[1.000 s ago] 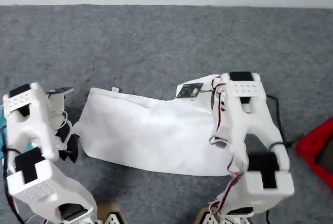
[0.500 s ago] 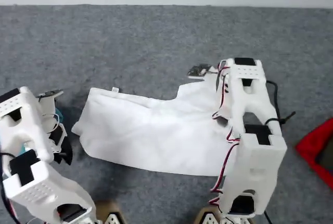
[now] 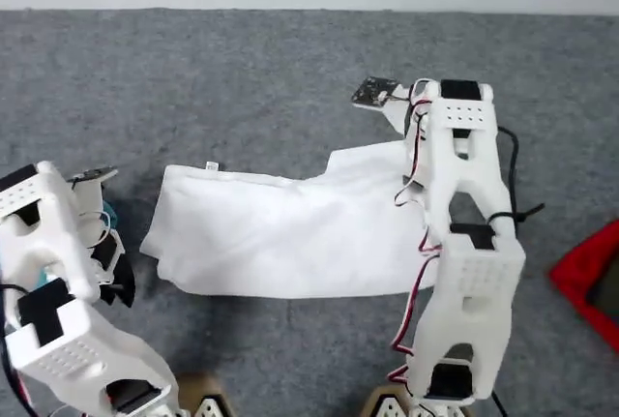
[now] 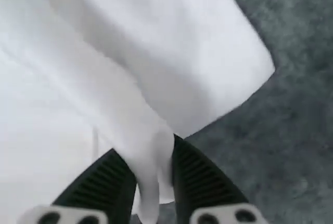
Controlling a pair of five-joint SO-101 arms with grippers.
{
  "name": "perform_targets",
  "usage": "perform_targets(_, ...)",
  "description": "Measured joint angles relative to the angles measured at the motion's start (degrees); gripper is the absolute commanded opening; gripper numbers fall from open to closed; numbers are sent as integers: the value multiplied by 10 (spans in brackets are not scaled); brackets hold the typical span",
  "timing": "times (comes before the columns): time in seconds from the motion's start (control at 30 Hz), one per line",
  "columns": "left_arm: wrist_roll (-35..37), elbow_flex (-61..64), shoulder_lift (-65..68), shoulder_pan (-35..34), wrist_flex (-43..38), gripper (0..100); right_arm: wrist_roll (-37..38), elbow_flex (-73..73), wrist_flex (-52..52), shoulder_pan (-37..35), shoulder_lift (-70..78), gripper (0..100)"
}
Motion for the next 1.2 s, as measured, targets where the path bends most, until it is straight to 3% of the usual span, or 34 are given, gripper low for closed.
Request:
perform_targets(0.2, 0, 15, 0, 0, 0, 107, -63, -132, 25, 0, 73, 327)
perform_targets(0.5, 0, 30, 0, 1, 0, 78, -69, -331, 159, -7, 84, 339)
perform_targets(0.7, 0, 30, 0, 1, 0, 69, -91, -267, 161, -12, 84, 337)
perform_targets(0.77, 0, 30, 0, 1, 0, 68, -91, -201, 161, -23, 73, 297)
perform_targets(0.97, 0, 30, 0, 1, 0, 14, -91, -55, 161, -60, -20, 2)
perform_targets(1.2, 0, 30, 0, 1, 0, 14, -91, 63, 161, -122, -91, 9)
